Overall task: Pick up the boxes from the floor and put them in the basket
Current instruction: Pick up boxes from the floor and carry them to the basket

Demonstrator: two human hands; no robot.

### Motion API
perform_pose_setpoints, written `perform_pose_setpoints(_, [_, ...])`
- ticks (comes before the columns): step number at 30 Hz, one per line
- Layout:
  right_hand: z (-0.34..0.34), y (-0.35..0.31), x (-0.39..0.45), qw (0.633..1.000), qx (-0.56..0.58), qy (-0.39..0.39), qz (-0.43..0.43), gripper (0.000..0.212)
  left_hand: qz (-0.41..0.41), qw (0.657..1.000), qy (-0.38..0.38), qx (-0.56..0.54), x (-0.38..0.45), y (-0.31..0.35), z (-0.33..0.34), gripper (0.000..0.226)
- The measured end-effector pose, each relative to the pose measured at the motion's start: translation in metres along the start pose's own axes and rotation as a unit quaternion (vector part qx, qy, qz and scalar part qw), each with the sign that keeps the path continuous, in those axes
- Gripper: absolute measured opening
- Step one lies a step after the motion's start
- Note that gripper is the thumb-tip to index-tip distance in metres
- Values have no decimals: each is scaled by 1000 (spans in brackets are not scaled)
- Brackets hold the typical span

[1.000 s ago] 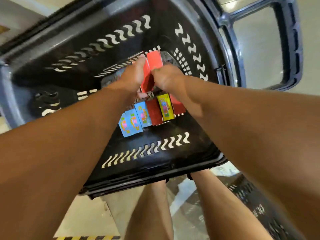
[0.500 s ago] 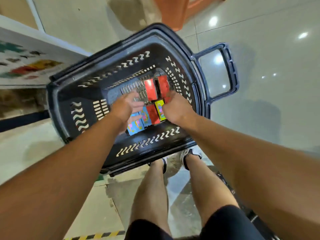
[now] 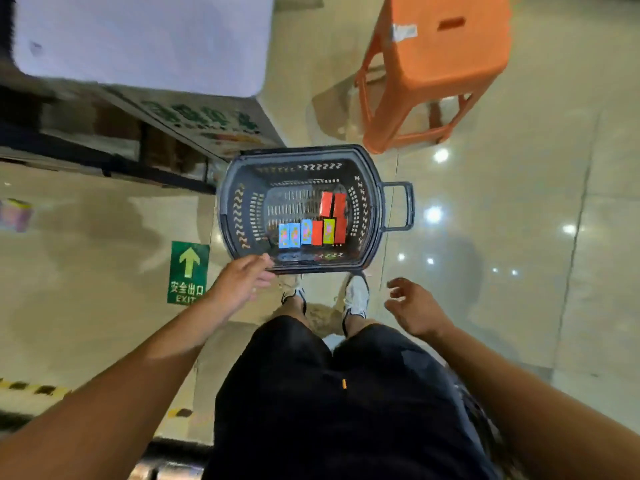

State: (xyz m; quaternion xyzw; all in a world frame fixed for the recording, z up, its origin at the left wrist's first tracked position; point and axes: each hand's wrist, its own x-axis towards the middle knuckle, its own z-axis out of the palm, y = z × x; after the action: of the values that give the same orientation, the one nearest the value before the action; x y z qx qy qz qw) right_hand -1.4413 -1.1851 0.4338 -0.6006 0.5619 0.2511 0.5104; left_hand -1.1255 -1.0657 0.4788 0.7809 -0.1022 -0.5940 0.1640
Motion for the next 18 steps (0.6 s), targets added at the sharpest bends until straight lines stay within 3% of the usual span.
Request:
perform_pose_setpoints(5, [-26, -6, -54, 998, -55, 4, -14, 47, 73, 996, 38, 34, -70, -10, -10, 12])
perform_pose_setpoints(13, [-64, -19, -86, 987, -146, 18, -58, 54, 57, 991, 101, 71, -136, -70, -17, 32])
perform_pose_setpoints(18, [-85, -31, -83, 988, -142, 29, -49, 52, -1, 988, 150, 43, -144, -174, -10, 31])
